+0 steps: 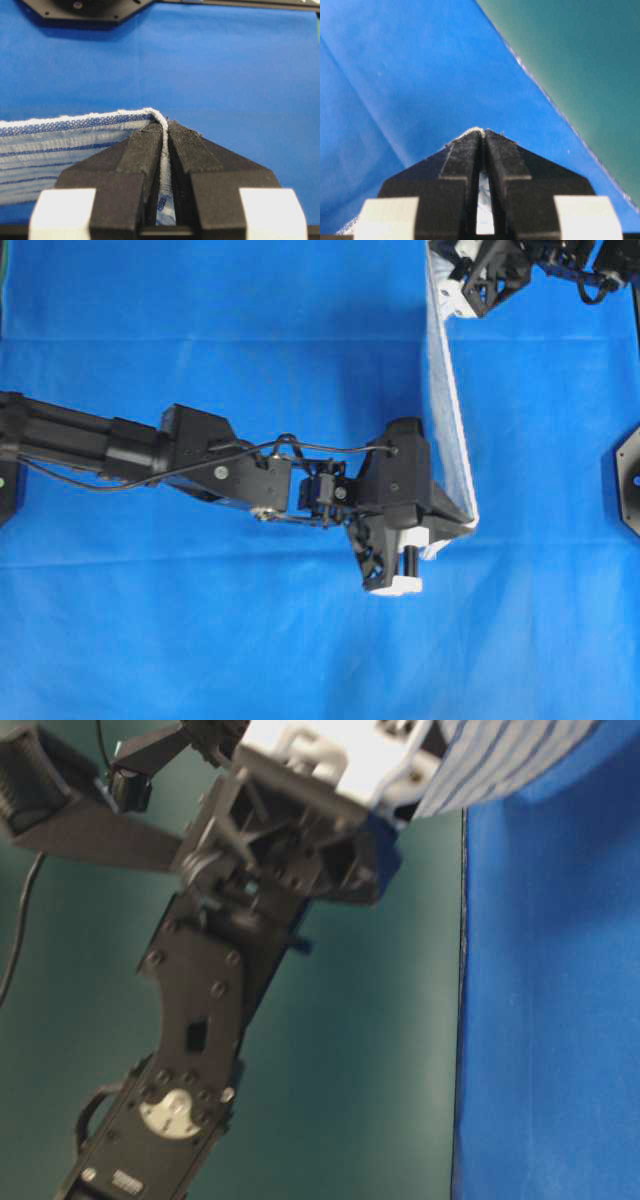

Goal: Fold the blue towel.
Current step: 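Lift the strip and swing it to a vertical orientation, then lower the rotated strip onto the table, aligning it vertically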

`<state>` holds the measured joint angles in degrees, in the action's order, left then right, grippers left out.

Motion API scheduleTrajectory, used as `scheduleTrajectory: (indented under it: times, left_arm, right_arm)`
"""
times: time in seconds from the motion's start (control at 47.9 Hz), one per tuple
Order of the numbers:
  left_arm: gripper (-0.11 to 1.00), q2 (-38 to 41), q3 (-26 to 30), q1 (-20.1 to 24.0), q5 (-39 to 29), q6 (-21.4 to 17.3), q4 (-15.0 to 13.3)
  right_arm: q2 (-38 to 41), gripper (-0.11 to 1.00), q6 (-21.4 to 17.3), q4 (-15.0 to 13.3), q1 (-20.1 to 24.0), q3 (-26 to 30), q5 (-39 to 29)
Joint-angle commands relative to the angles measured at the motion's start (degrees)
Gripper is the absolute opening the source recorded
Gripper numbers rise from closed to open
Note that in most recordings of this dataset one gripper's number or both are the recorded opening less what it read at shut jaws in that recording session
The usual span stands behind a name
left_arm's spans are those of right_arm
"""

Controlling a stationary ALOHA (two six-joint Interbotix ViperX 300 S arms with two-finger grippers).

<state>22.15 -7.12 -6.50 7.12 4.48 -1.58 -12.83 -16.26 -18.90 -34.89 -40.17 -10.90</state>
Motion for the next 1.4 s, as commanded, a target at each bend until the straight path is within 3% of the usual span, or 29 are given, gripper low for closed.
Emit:
scheduleTrajectory:
  times: [0.0,0.209,0.605,0.793,1.168,1.252,1.377]
  left_arm:
    - [0.01,-1.05,1.23,-0.53,0.79,0.09,0.00]
    - [0.01,-4.13,-5.80,-0.62,0.70,1.67,-0.18]
    - [0.01,-12.13,-22.32,-1.85,3.43,8.96,-0.18]
    - [0.01,-13.18,-24.96,-1.85,5.45,9.93,-0.18]
    - [0.02,-12.83,-24.70,-1.32,5.10,10.20,-0.18]
    - [0.11,-13.18,-25.05,-1.32,4.83,10.28,-0.18]
    - [0.48,-15.12,-25.66,-1.23,2.81,11.07,-0.26]
  right_arm:
    - [-0.53,0.04,-0.09,-0.18,-0.62,0.88,-0.26]
    - [4.66,0.04,-0.09,0.00,0.35,3.60,3.34]
    - [17.40,0.04,-0.18,0.09,4.22,15.29,4.66]
    - [19.69,0.04,-0.09,0.00,4.75,17.75,4.48]
    - [19.69,0.06,-0.09,0.00,4.75,17.84,4.04]
    - [19.69,0.23,-0.09,-0.09,4.75,17.93,4.13]
    - [18.81,0.57,0.00,-0.18,4.75,17.75,4.04]
